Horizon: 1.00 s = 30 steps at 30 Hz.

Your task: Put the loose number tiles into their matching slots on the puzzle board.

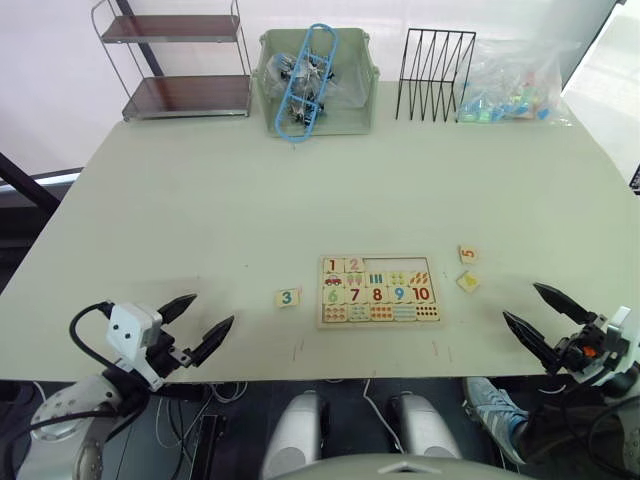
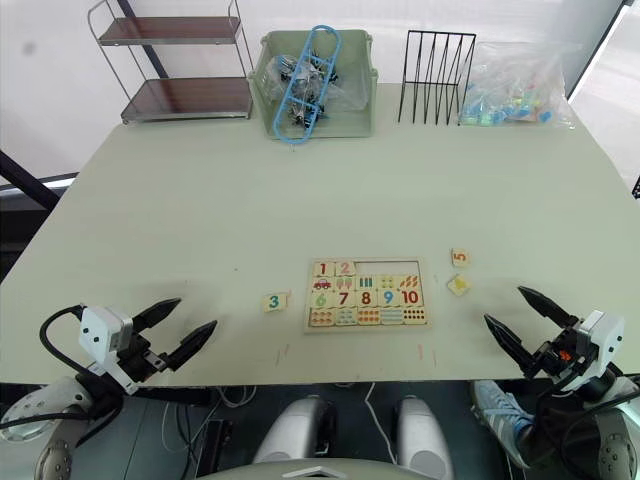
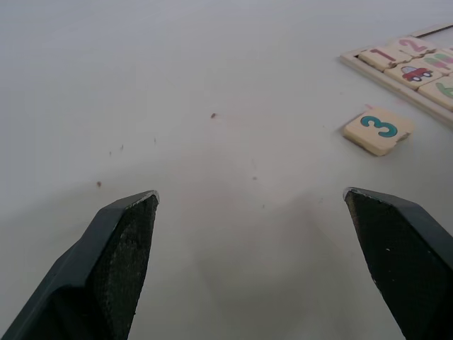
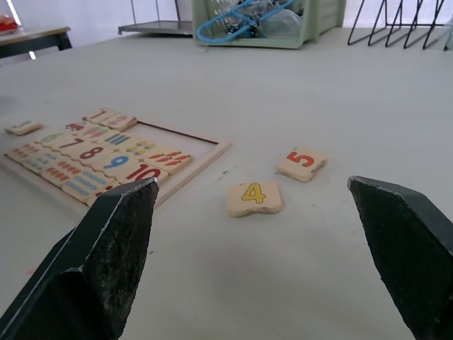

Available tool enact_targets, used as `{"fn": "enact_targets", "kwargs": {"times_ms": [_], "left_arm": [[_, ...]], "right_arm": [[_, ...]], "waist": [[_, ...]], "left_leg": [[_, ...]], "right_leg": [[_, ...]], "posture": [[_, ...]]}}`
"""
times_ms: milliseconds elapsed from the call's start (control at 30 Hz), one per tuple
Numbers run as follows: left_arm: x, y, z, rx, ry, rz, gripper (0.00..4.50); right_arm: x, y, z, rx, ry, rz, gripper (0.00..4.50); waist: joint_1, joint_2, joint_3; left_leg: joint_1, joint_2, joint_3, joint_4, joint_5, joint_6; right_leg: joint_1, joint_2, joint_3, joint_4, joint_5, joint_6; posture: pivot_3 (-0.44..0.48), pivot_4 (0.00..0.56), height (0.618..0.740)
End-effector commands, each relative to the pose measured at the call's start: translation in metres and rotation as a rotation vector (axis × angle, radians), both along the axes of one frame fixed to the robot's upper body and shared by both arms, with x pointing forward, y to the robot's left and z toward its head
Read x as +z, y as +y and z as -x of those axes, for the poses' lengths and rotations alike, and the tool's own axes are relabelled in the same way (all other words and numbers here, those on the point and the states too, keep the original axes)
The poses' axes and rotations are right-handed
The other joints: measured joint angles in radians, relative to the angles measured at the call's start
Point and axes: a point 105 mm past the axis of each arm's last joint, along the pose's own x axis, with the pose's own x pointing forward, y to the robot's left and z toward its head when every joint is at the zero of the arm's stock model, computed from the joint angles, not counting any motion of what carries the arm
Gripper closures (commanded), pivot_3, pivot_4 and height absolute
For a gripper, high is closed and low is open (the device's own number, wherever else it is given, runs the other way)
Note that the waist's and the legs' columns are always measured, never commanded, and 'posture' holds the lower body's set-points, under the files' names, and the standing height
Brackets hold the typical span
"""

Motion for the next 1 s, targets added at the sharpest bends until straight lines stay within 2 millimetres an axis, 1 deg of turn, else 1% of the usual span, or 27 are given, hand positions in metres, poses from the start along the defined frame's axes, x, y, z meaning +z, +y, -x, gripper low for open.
{"fn": "enact_targets", "kwargs": {"times_ms": [33, 167, 300, 400, 633, 867, 1000], "left_arm": [[0.007, -0.005, 0.000, -0.120, -0.003, -0.029, 0.04], [0.008, -0.010, -0.003, -0.243, 0.016, -0.055, 0.04], [0.007, -0.014, -0.005, -0.370, 0.057, -0.080, 0.04], [0.005, -0.017, -0.009, -0.502, 0.098, -0.104, 0.04], [0.007, -0.025, -0.034, -0.722, 0.102, -0.203, 0.04], [0.009, -0.038, -0.060, -0.868, 0.102, -0.271, 0.04], [0.011, -0.052, -0.071, -0.925, 0.085, -0.292, 0.04]], "right_arm": [[0.016, -0.001, 0.005, 0.100, -0.035, 0.035, 0.00], [0.020, 0.005, 0.012, 0.208, -0.023, 0.061, 0.00], [0.027, 0.007, 0.015, 0.269, -0.038, 0.062, 0.00], [0.028, 0.007, 0.018, 0.311, -0.035, 0.071, 0.00], [0.028, 0.008, 0.018, 0.346, -0.042, 0.080, 0.00], [0.027, 0.011, 0.024, 0.385, -0.046, 0.121, 0.00], [0.033, 0.011, 0.025, 0.399, -0.058, 0.134, 0.00]], "waist": [[0.000, 0.000, 0.000], [0.000, 0.000, 0.000], [0.000, 0.000, 0.000], [0.001, 0.000, 0.000], [0.002, 0.000, 0.000], [0.001, 0.000, 0.000], [0.001, 0.000, 0.000]], "left_leg": [[0.000, 0.000, 0.000, 0.000, 0.000, 0.000], [0.000, 0.000, 0.000, 0.000, 0.000, 0.000], [0.000, 0.000, 0.000, 0.000, 0.000, 0.000], [0.000, 0.000, 0.000, 0.000, 0.000, 0.000], [0.000, -0.001, -0.001, 0.000, 0.000, 0.000], [0.000, -0.001, -0.001, 0.000, 0.000, 0.000], [-0.001, -0.001, -0.001, 0.000, 0.000, 0.000]], "right_leg": [[0.000, 0.000, 0.000, 0.000, 0.000, 0.000], [0.000, 0.000, 0.000, 0.000, 0.000, 0.000], [0.000, 0.000, 0.000, 0.000, 0.000, 0.000], [0.000, 0.000, -0.001, 0.000, 0.000, 0.000], [0.001, 0.001, -0.001, -0.001, 0.002, 0.003], [0.001, 0.002, -0.002, 0.000, 0.003, 0.004], [0.001, 0.003, -0.001, 0.000, 0.003, 0.005]], "posture": [[0.000, 0.150, 0.740], [0.000, 0.150, 0.740], [0.000, 0.150, 0.740], [0.000, 0.150, 0.740], [0.000, 0.150, 0.740], [0.000, 0.150, 0.740], [0.000, 0.150, 0.740]]}}
